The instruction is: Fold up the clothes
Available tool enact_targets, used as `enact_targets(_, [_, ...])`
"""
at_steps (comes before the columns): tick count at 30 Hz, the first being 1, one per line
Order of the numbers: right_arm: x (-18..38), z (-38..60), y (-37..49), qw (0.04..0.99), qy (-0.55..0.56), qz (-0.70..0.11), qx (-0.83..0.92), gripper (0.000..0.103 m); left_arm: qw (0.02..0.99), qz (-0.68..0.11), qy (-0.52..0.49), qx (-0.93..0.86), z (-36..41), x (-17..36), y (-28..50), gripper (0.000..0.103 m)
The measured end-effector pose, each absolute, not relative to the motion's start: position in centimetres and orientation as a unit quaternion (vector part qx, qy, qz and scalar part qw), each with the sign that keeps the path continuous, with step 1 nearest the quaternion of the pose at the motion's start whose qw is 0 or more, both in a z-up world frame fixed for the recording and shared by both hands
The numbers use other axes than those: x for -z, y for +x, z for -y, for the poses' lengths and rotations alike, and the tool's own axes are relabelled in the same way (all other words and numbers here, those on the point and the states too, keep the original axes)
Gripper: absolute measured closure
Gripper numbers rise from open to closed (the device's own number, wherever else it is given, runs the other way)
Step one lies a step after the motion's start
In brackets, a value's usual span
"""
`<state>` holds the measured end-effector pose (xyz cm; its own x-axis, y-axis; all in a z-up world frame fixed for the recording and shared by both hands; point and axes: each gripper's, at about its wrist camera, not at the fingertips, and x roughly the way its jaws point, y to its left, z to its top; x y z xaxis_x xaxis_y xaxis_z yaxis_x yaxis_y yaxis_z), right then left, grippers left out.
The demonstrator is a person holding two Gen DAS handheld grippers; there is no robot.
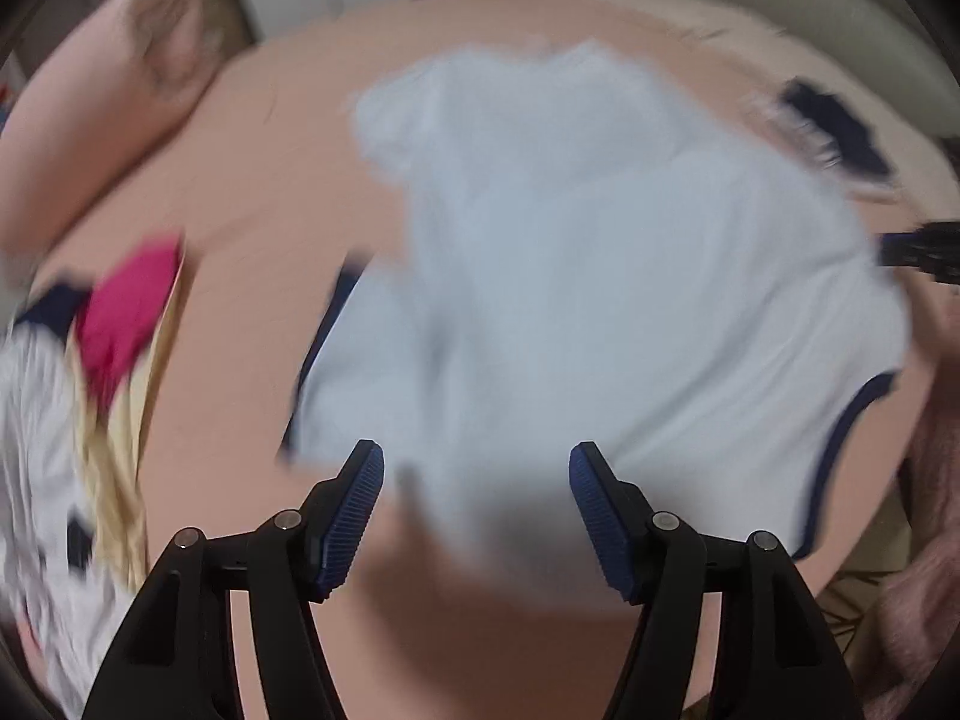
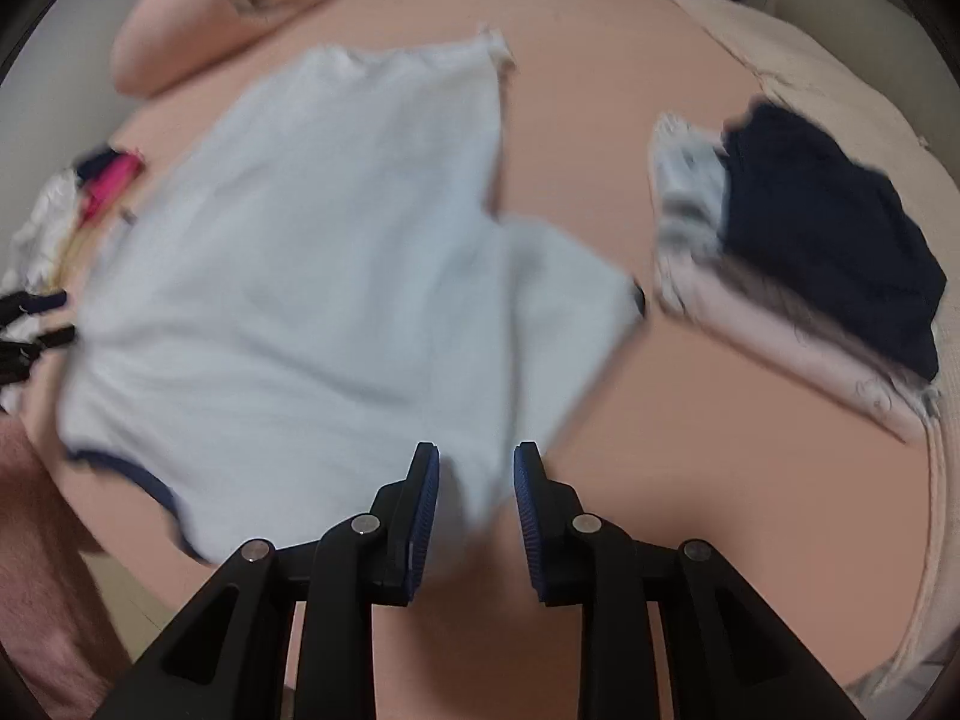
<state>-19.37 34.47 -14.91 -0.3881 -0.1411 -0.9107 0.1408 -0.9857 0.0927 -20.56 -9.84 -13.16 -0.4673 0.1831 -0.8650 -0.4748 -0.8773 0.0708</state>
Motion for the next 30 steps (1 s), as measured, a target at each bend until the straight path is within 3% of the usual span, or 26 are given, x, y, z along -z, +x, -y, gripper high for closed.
enact_targets(3, [13.5, -29.3, -20.7, 0.152, 0.507, -0.010, 0.848, 0.075, 0.248, -0.156, -0.456, -0.840, 4.0, 13.7, -20.8, 0.041])
enact_targets(5, [14.3, -25.6, -21.7, 0.187, 0.502, -0.016, 0.844, 0.064, 0.259, -0.169, -0.491, -0.815, 1.5, 16.4, -21.9, 0.041])
enact_targets(7, [17.1, -23.9, -22.6, 0.191, 0.543, -0.027, 0.817, 0.064, 0.260, -0.204, -0.506, -0.797, 0.9, 18.6, -21.9, 0.038])
enact_targets(11, [18.5, -27.7, -21.0, 0.157, 0.560, -0.059, 0.811, 0.068, 0.228, -0.209, -0.515, -0.799, 8.1, 18.0, -21.2, 0.030])
enact_targets(16, [16.7, -32.4, -19.6, 0.087, 0.566, -0.068, 0.817, 0.064, 0.153, -0.081, -0.524, -0.834, 18.2, 15.6, -22.9, 0.030])
enact_targets(21, [12.9, -24.5, -20.0, 0.192, 0.491, -0.036, 0.849, 0.064, 0.102, -0.007, -0.486, -0.868, 18.7, 14.9, -24.8, 0.030])
enact_targets(27, [17.3, -12.8, -22.2, 0.283, 0.531, -0.030, 0.798, 0.064, 0.040, -0.046, -0.534, -0.843, 21.0, 18.9, -26.1, 0.032])
enact_targets(30, [18.2, -14.0, -20.0, 0.281, 0.553, -0.078, 0.780, 0.064, -0.002, -0.064, -0.532, -0.844, 24.0, 18.5, -26.0, 0.037])
